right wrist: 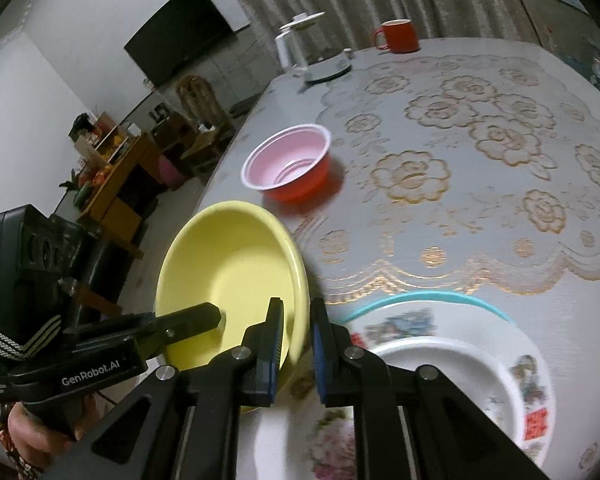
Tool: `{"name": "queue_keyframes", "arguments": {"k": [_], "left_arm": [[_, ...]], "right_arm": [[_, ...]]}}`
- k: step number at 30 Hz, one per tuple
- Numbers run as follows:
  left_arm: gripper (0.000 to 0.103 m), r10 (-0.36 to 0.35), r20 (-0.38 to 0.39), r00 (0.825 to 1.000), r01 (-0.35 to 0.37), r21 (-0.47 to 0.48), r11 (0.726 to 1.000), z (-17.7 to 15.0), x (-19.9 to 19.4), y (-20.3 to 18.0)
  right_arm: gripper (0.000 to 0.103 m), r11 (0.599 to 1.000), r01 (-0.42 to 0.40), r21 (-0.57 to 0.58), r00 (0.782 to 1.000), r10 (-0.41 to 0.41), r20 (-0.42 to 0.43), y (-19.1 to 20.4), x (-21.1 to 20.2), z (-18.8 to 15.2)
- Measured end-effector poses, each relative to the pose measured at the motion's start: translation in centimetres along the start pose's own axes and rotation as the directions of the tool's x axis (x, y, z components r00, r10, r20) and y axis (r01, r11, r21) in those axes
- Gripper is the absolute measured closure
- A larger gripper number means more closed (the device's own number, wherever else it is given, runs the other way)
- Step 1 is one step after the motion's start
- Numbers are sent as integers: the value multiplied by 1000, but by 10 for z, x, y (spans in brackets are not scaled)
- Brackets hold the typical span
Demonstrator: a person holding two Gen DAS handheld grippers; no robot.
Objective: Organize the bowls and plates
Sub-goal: 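Lower the yellow bowl into the steel bowl with the left tool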
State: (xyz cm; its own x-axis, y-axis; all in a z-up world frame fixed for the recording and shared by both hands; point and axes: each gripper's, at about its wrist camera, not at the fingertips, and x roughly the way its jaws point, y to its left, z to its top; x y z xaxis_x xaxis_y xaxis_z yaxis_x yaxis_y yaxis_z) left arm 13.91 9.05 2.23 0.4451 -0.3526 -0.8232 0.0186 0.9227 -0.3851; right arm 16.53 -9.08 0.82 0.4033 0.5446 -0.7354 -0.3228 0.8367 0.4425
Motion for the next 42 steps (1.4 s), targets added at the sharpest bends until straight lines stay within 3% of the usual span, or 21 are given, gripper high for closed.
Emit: {"name": "queue_keyframes", "arguments": {"k": [12,20,27,30,36,42], "left_arm": [[90,50,-41,998,-52,-70,996,1,19,52],[90,99,-24,995,-99,-17,995,8,22,49],[86,200,5,980,-200,60,978,9,27,43],[82,213,6,977,-213,81,974,12,31,40],[56,216,20,976,-217,108,970,12,32,31],[56,201,25,979,-202,88,975,12,26,33]], "right_arm": [[85,999,9,-36,994,-13,-112,33,51,2],[77,998,35,-46,989,-42,-144,41,60,2],[68,997,65,-36,986,-70,-154,44,56,3],[68,997,64,-32,986,-68,-151,44,54,3],[68,998,56,-22,988,-59,-146,42,51,2],[68,999,43,-11,990,-44,-135,41,45,3]]}}
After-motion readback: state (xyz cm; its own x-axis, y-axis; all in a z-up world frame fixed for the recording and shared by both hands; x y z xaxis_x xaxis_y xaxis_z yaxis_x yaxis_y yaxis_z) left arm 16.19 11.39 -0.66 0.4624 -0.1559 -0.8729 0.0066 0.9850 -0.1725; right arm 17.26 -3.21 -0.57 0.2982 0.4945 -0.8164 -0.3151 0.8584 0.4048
